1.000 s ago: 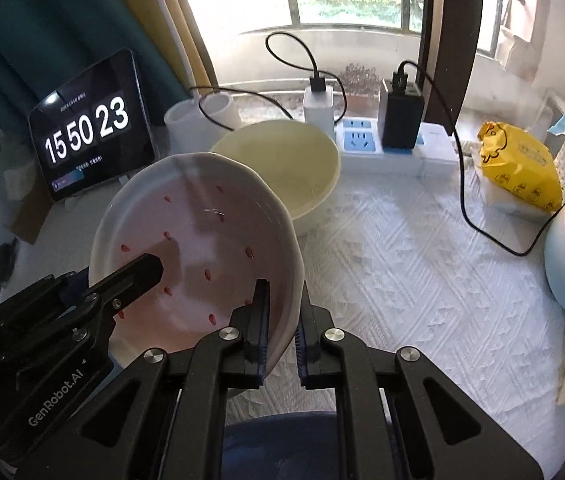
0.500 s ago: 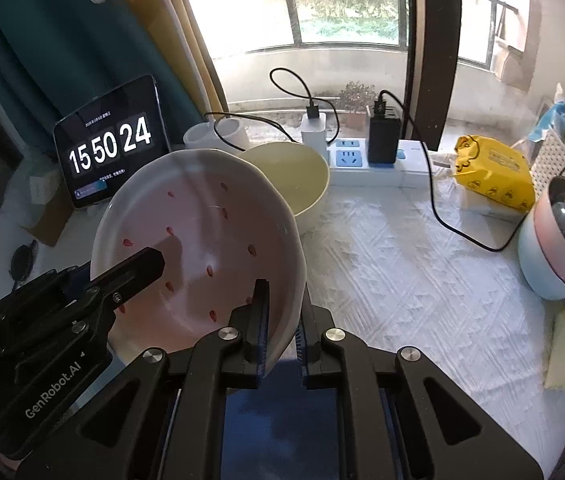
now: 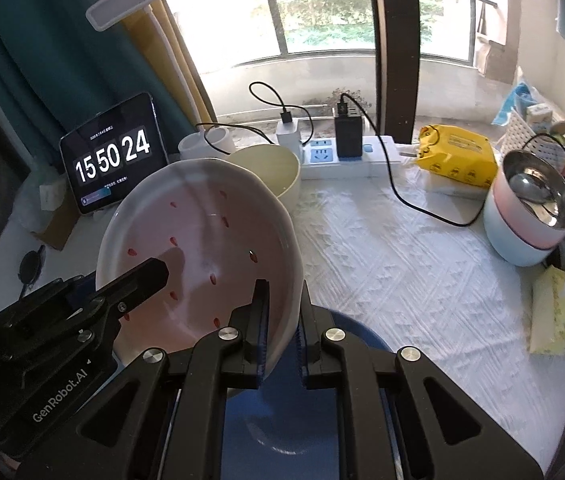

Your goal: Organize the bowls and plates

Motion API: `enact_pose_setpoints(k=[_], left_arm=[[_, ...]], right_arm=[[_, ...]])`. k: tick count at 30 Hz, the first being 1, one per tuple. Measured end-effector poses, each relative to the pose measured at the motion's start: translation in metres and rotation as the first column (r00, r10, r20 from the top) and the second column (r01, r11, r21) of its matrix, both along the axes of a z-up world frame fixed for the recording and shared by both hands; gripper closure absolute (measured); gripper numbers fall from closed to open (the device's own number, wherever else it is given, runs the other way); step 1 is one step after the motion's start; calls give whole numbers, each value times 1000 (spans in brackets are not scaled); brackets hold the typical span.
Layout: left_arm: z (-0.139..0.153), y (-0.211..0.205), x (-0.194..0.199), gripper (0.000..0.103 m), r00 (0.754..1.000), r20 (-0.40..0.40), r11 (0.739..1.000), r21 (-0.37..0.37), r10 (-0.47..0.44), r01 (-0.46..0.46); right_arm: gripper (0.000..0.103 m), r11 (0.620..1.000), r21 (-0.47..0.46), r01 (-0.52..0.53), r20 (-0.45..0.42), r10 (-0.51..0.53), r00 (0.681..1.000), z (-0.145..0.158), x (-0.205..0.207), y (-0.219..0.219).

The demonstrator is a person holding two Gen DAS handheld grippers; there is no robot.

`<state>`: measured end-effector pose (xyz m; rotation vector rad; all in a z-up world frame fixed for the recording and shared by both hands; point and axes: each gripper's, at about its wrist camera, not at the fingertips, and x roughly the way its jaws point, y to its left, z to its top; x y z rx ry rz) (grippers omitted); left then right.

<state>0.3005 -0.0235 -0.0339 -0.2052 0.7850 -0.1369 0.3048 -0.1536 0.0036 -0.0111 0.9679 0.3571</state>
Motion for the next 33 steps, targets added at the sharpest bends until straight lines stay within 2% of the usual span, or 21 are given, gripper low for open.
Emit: enact_pose_setpoints(k=[12, 33], left_arm=[[-11, -27, -21, 79, 998, -32, 998, 14, -54, 55], [-62, -63, -38, 79, 982, -156, 990, 82, -105, 119]], right_arm=[[90, 999, 17, 48, -18, -47, 999, -7, -23, -29], [90, 993, 34, 111, -118, -106, 987, -59, -44, -64]])
